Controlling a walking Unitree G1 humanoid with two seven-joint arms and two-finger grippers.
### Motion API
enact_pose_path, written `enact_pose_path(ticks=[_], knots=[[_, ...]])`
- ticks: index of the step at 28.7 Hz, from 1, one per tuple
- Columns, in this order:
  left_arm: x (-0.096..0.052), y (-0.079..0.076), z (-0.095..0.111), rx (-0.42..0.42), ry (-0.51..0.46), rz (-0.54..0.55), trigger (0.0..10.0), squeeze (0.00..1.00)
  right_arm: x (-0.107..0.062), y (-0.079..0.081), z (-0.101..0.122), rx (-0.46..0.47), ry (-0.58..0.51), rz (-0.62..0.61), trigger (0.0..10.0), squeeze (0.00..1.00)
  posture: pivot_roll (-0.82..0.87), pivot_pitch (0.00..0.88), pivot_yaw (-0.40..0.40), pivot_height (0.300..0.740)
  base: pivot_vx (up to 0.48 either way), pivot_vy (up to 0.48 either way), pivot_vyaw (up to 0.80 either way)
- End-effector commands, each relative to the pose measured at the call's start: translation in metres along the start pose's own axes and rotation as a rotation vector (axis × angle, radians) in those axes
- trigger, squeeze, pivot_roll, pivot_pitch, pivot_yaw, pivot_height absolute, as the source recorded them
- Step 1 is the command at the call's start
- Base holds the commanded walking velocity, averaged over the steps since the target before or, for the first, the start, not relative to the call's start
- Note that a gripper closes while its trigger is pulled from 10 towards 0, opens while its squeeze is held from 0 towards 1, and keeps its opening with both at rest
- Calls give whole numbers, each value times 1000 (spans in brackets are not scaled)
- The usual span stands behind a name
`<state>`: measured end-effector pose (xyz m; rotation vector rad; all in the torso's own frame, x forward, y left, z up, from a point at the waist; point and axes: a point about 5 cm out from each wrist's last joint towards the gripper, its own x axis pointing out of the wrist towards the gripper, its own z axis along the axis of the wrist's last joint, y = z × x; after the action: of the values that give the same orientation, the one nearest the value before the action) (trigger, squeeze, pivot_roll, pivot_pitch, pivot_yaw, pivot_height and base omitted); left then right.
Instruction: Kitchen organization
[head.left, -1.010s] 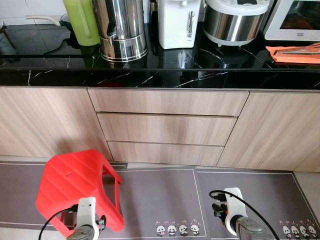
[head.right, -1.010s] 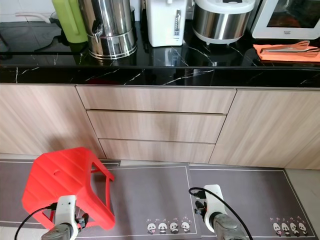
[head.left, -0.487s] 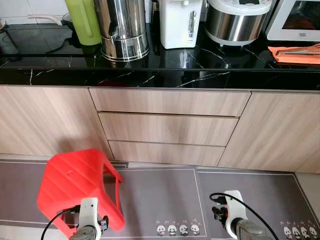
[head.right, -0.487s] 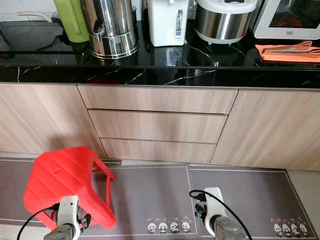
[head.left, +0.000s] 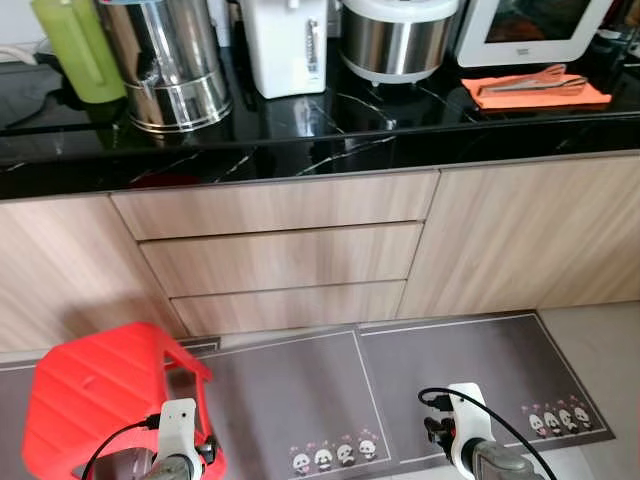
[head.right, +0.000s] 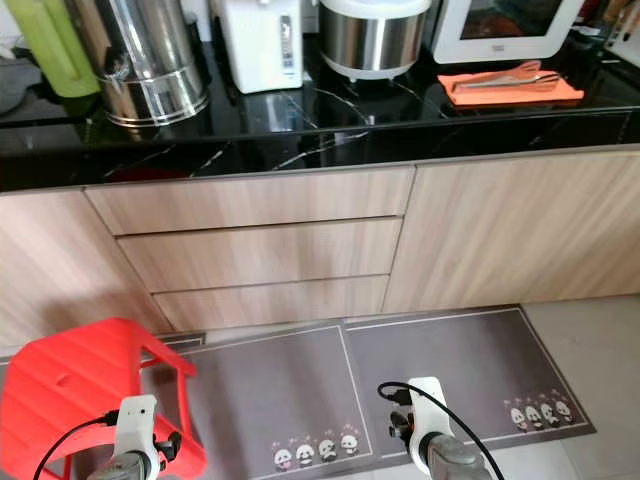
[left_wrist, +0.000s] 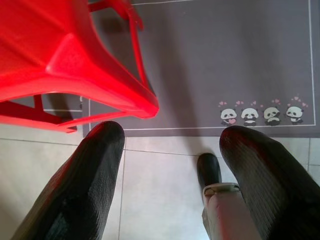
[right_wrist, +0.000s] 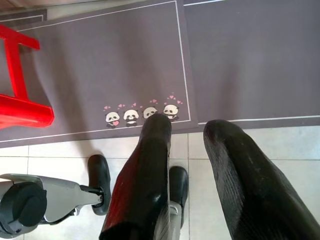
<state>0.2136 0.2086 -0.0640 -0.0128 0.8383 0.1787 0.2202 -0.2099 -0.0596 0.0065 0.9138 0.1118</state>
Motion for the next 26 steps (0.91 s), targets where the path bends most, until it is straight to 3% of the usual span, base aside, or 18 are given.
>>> enact_pose_path(ticks=[1,7,18,22,26], knots=[[-1,0,-6,33,31,-1,10000,0,0,0,-2,2,14,-4,10000,0,-65,0,47,740,0,0,-725],[0,-3,-4,68,32,3,10000,0,0,2,-1,-6,16,7,10000,0,-67,0,45,740,0,-319,-723],[-1,-2,-6,87,41,14,10000,0,1,2,-1,-1,26,6,10000,0,-68,0,45,740,0,0,-698],[-1,-1,-9,100,48,21,10000,0,1,1,-1,-2,27,6,10000,0,-68,0,44,740,0,-446,-695],[-1,0,-10,105,54,27,10000,0,0,1,-1,-5,27,7,10000,0,-69,0,41,740,0,0,-694]])
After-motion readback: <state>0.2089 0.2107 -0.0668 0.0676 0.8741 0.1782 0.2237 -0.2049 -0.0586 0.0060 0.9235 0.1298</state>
